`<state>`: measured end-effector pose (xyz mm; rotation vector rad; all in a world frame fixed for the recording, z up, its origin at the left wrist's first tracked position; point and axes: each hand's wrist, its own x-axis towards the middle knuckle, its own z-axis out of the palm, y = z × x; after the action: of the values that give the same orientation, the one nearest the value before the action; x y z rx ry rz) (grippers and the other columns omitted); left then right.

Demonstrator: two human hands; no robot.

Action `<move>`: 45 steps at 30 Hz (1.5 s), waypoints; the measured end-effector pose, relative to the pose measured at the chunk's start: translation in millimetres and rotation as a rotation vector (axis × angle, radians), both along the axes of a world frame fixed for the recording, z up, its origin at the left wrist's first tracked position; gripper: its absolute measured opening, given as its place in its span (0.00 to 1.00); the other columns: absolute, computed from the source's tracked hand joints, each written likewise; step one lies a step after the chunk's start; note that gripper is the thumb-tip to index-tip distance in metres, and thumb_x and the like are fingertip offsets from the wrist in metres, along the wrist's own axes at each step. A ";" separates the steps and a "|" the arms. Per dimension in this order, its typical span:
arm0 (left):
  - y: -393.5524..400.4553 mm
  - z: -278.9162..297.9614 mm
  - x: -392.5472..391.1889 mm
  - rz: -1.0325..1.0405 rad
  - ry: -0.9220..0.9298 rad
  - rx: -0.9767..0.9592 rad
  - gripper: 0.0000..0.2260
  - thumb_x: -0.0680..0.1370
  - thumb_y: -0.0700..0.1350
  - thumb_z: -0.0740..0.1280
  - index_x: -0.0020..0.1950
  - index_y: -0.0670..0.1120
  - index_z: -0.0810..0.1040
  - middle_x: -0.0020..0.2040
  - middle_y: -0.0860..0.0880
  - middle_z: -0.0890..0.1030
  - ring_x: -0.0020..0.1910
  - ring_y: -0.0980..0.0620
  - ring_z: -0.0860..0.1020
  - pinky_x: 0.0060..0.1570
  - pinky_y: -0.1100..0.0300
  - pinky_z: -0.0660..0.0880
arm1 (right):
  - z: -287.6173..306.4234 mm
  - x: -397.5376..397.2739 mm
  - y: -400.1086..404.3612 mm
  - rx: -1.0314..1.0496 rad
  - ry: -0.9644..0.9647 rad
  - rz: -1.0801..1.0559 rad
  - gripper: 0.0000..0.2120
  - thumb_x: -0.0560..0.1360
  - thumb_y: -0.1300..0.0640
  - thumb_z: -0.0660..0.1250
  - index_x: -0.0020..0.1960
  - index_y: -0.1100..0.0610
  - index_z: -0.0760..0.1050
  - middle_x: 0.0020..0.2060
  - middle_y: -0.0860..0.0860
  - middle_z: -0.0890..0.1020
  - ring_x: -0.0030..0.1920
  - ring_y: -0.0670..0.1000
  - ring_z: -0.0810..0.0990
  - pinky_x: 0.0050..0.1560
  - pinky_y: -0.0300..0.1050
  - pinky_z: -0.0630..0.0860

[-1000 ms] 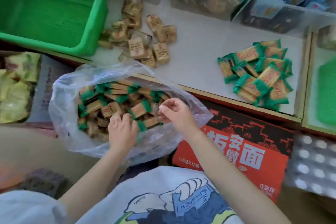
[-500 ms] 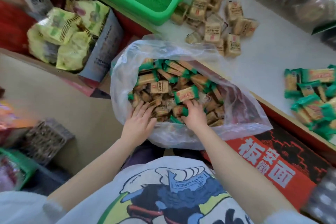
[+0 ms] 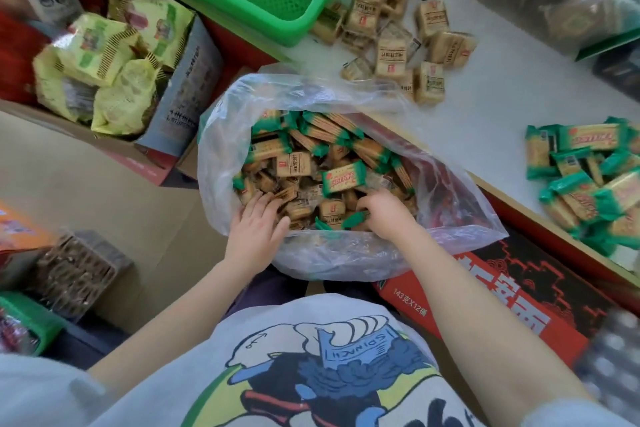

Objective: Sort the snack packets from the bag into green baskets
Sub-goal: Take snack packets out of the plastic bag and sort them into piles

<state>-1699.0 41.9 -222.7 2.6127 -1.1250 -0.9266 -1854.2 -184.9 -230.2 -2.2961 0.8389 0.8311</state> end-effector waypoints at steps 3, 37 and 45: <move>-21.4 14.1 -5.0 0.045 0.025 0.017 0.33 0.78 0.63 0.45 0.73 0.47 0.71 0.75 0.47 0.69 0.77 0.47 0.61 0.74 0.47 0.56 | 21.1 -2.5 -13.6 0.140 -0.256 -0.490 0.16 0.75 0.54 0.73 0.62 0.56 0.80 0.57 0.51 0.82 0.58 0.52 0.79 0.53 0.42 0.74; -394.4 94.9 -301.5 0.266 0.752 -0.219 0.20 0.83 0.49 0.63 0.75 0.49 0.68 0.69 0.48 0.74 0.62 0.53 0.75 0.55 0.61 0.70 | 115.8 -312.3 -188.2 0.460 -0.979 -1.626 0.17 0.79 0.58 0.69 0.68 0.55 0.73 0.61 0.54 0.81 0.56 0.54 0.84 0.56 0.56 0.82; -381.2 60.9 -299.6 0.149 0.683 0.087 0.22 0.83 0.57 0.59 0.77 0.56 0.65 0.72 0.49 0.72 0.69 0.47 0.71 0.70 0.48 0.68 | 106.6 -300.3 -201.6 0.308 -0.936 -1.768 0.19 0.80 0.65 0.66 0.69 0.55 0.68 0.52 0.55 0.82 0.48 0.53 0.87 0.52 0.48 0.84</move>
<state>-1998.6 -339.3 -161.7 2.1030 -0.7064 -1.6704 -2154.5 -386.5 -123.6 -0.7103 1.5025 -0.7743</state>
